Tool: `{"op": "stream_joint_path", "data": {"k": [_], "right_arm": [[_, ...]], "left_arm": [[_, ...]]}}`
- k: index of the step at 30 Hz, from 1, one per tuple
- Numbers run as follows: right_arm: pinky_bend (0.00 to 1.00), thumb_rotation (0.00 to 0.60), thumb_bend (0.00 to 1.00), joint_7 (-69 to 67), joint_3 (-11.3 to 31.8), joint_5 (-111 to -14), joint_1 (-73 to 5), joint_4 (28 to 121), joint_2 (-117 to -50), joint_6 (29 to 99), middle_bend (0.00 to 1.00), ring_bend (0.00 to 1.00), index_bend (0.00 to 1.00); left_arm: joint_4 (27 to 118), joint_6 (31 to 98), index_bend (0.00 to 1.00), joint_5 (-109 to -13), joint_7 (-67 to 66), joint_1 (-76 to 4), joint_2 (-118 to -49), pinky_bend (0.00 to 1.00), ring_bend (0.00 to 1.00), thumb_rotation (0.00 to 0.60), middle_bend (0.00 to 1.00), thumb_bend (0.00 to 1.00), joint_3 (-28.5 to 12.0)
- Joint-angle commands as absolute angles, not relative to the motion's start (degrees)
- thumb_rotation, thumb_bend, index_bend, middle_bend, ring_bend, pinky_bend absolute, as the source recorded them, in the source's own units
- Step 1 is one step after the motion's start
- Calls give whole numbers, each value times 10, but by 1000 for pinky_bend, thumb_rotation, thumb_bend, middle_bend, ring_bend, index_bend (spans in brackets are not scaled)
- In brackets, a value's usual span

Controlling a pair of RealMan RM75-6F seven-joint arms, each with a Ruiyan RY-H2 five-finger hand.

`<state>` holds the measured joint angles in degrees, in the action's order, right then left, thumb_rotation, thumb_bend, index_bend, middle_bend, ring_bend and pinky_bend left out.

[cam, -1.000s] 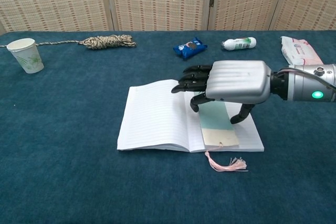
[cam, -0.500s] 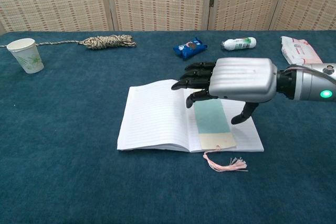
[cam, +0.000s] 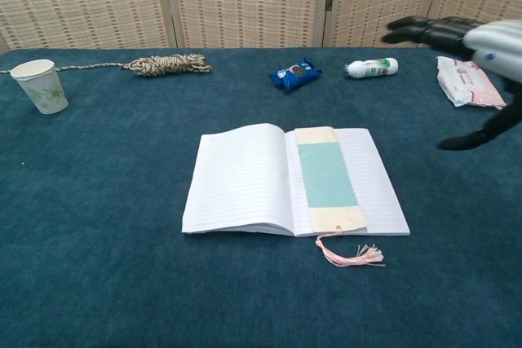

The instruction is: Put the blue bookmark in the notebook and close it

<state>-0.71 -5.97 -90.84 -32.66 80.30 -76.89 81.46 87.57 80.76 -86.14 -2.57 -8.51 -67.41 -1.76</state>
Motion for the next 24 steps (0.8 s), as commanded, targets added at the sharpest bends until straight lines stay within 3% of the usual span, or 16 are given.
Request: {"op": "stream_joint_path", "data": {"k": [1, 5, 12, 18, 24], "right_arm": [[0, 600, 81, 46, -52, -817, -209, 927, -678, 895, 0, 0, 0], [0, 600, 78, -12, -54, -831, -163, 934, -658, 940, 0, 0, 0], [0, 600, 75, -64, -48, -856, -131, 931, -636, 952, 0, 0, 0], [0, 600, 75, -57, -36, -867, -121, 931, -638, 942, 0, 0, 0], [0, 600, 75, -62, -21, -864, -117, 926, -640, 923, 0, 0, 0]], "left_arm": [[870, 810, 59, -909, -14, -92, -685, 0, 0, 600, 0, 139, 6], [848, 802, 123, -959, -3, -107, -707, 8, 8, 600, 24, 149, 26], [808, 784, 324, -1045, 2, -154, -772, 178, 156, 600, 259, 157, 45], [785, 753, 402, -1064, 16, -196, -819, 276, 205, 600, 313, 155, 40], [789, 703, 445, -1056, -27, -230, -863, 311, 236, 600, 349, 149, 32]]}}
